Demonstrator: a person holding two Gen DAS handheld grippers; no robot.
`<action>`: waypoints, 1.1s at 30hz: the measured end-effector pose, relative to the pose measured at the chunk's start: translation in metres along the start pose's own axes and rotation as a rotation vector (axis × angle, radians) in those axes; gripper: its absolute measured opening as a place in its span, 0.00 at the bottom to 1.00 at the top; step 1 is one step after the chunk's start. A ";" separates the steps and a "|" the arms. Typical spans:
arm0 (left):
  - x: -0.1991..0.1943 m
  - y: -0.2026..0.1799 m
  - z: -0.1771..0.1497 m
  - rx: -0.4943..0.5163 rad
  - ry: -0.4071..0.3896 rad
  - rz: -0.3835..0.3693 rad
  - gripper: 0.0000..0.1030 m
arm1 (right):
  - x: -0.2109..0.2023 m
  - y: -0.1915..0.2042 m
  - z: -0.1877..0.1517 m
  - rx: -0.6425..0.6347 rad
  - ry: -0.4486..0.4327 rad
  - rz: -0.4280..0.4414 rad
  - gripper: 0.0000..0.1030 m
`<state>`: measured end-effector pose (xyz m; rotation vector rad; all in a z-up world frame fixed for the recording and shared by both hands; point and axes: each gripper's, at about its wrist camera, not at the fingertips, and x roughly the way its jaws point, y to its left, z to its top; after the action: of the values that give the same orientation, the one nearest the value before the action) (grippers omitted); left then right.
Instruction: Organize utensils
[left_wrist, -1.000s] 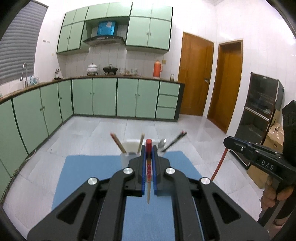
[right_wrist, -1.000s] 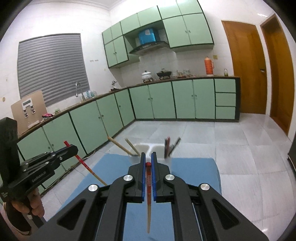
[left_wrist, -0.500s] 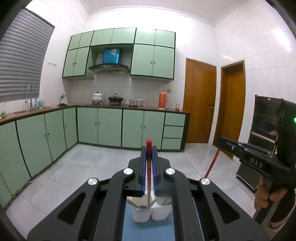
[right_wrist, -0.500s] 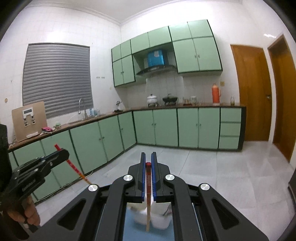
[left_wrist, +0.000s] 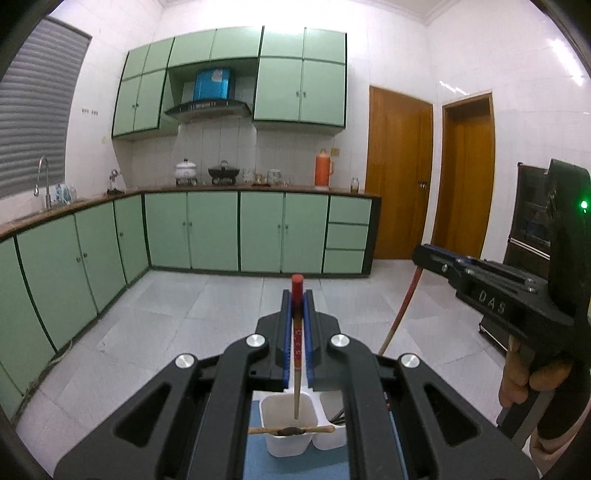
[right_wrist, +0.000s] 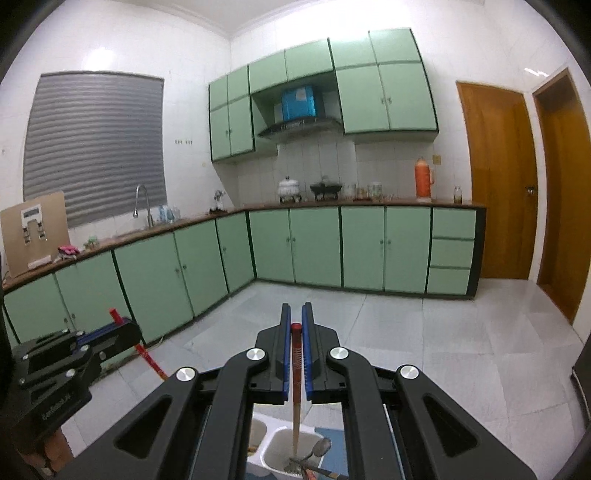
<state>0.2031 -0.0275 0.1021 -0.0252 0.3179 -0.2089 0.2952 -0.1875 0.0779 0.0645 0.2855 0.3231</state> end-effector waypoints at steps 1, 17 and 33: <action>0.004 0.004 -0.003 -0.003 0.008 -0.001 0.05 | 0.004 -0.001 -0.004 0.000 0.010 0.004 0.05; 0.009 0.027 -0.023 -0.039 0.043 0.023 0.27 | -0.005 -0.023 -0.034 0.044 0.079 -0.015 0.25; -0.069 0.004 -0.035 -0.023 -0.013 0.047 0.78 | -0.107 -0.012 -0.061 0.041 0.048 -0.063 0.85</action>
<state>0.1286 -0.0088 0.0896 -0.0421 0.3078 -0.1587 0.1838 -0.2319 0.0468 0.0881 0.3406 0.2562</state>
